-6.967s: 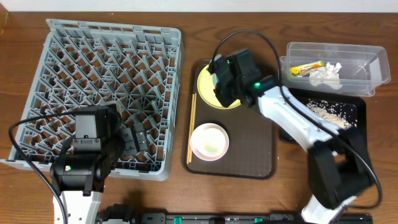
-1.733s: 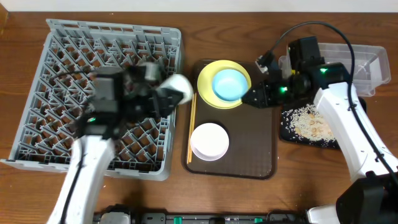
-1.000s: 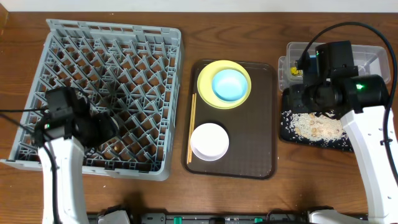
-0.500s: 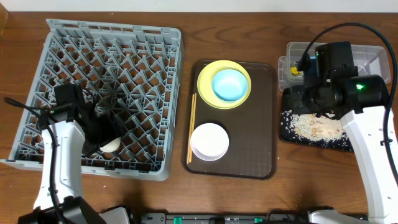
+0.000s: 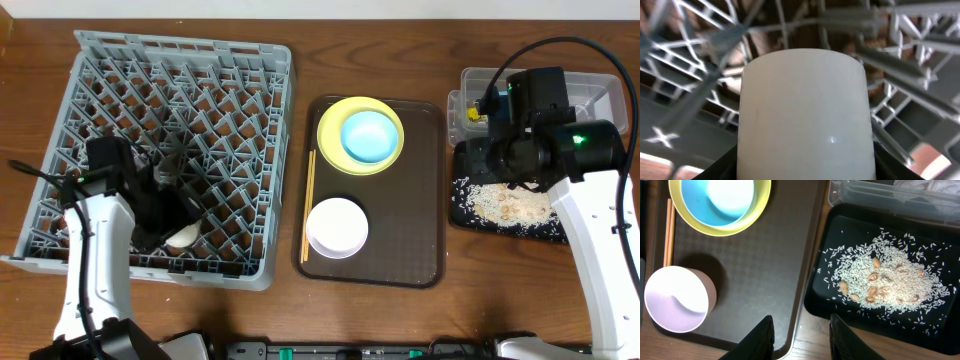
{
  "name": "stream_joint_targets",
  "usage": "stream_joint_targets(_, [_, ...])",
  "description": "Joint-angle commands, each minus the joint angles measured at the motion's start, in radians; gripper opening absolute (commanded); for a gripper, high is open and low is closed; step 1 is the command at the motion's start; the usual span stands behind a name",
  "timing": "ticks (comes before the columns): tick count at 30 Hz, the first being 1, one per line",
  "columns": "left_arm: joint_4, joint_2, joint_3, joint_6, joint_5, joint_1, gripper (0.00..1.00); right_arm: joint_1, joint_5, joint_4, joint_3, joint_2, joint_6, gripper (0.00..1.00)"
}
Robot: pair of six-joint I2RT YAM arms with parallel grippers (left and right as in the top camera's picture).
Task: Sort waste into correct bins and load items into the dishwasher
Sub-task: 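Lower the pink bowl into the dish rack with the left gripper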
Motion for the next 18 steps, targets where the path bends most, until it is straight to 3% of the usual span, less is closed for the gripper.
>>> stream_joint_targets(1, [-0.024, 0.002, -0.001, 0.017, 0.028, 0.001, 0.25, -0.010, 0.010, -0.005, 0.015, -0.003, 0.010, 0.34])
stream_joint_targets(6, [-0.041, 0.002, -0.001, 0.017, 0.048, 0.001, 0.29, -0.010, 0.010, -0.007, 0.015, -0.003, 0.010, 0.34])
stream_joint_targets(7, [-0.041, 0.002, -0.001, 0.017, 0.045, 0.001, 0.37, -0.010, 0.010, -0.008, 0.015, -0.003, 0.010, 0.34])
stream_joint_targets(10, [-0.039, 0.002, -0.002, 0.018, 0.031, 0.001, 0.49, -0.010, 0.010, -0.008, 0.015, -0.003, 0.010, 0.34])
stream_joint_targets(14, [-0.036, 0.002, -0.002, 0.017, 0.004, 0.001, 0.90, -0.010, 0.010, -0.008, 0.015, -0.003, 0.010, 0.35])
stream_joint_targets(18, [-0.019, 0.002, -0.002, 0.017, 0.004, 0.001, 0.93, -0.010, 0.010, -0.012, 0.015, -0.003, 0.010, 0.35])
